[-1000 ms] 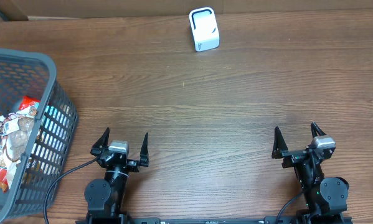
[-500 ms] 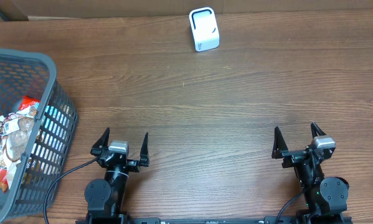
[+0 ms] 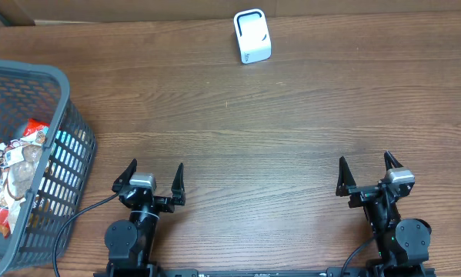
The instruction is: Scan the item barcode
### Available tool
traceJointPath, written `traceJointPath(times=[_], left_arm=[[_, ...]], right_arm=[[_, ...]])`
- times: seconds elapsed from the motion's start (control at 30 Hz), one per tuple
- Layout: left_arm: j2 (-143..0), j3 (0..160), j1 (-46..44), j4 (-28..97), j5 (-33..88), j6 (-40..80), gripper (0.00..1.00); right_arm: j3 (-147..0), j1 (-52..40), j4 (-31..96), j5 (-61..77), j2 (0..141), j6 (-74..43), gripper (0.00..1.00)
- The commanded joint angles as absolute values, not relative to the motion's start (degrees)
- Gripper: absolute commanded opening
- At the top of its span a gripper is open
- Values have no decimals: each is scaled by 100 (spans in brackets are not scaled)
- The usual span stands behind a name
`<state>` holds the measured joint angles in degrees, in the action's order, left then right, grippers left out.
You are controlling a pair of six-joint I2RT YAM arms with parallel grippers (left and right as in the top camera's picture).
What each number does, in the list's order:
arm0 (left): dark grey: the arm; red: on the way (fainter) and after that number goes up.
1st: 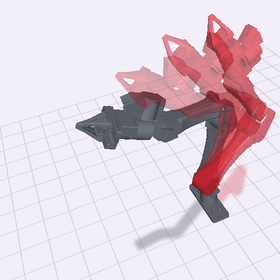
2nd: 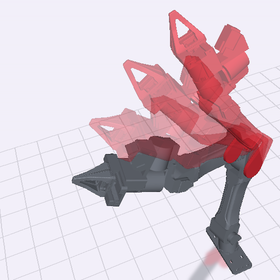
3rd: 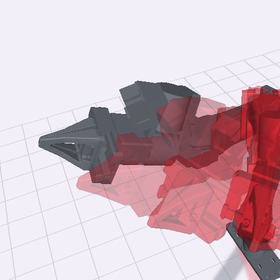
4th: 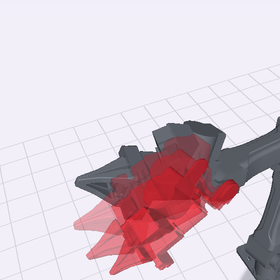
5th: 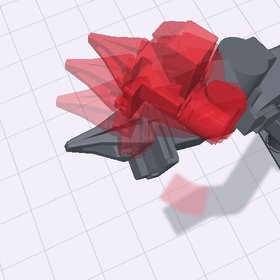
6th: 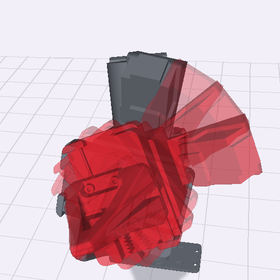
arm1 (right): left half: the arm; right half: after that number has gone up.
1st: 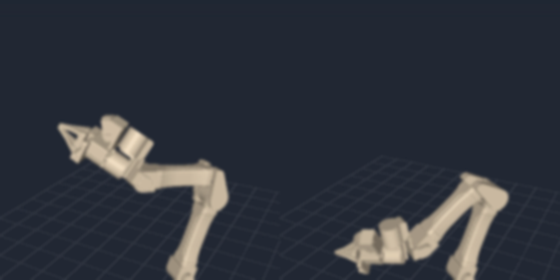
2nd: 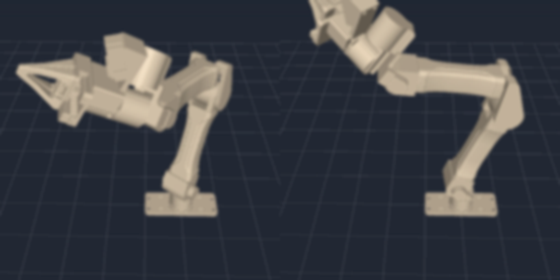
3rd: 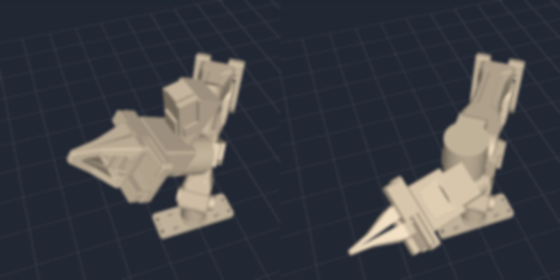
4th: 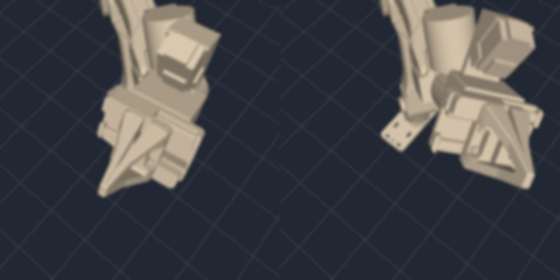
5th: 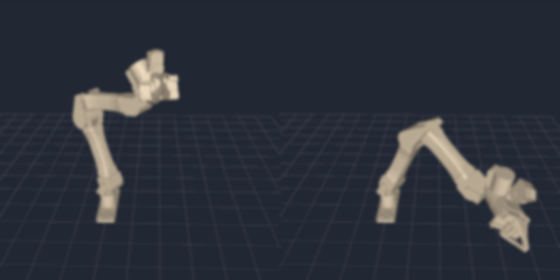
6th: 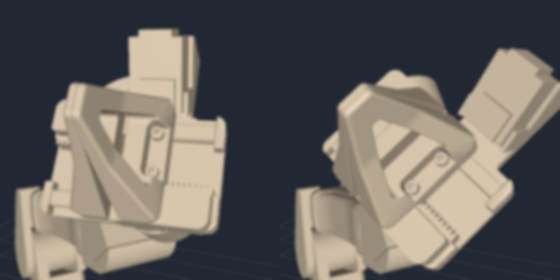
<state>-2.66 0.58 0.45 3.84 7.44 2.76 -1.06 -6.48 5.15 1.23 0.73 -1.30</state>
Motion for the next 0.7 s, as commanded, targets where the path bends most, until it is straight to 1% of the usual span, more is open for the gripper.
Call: traceJointPath(times=[0.0,0.27,0.47,0.67], left_arm=[[-294,27,19,386,733,390,100],[-294,30,19,384,753,456,100],[-294,30,19,384,753,1662,100],[-294,30,19,381,805,1900,100]], right_arm=[[-47,-679,480,110,16,-150,100],[-45,-679,480,110,16,-150,100],[-47,-679,480,110,16,-148,100],[-47,-679,480,110,16,-150,100]])
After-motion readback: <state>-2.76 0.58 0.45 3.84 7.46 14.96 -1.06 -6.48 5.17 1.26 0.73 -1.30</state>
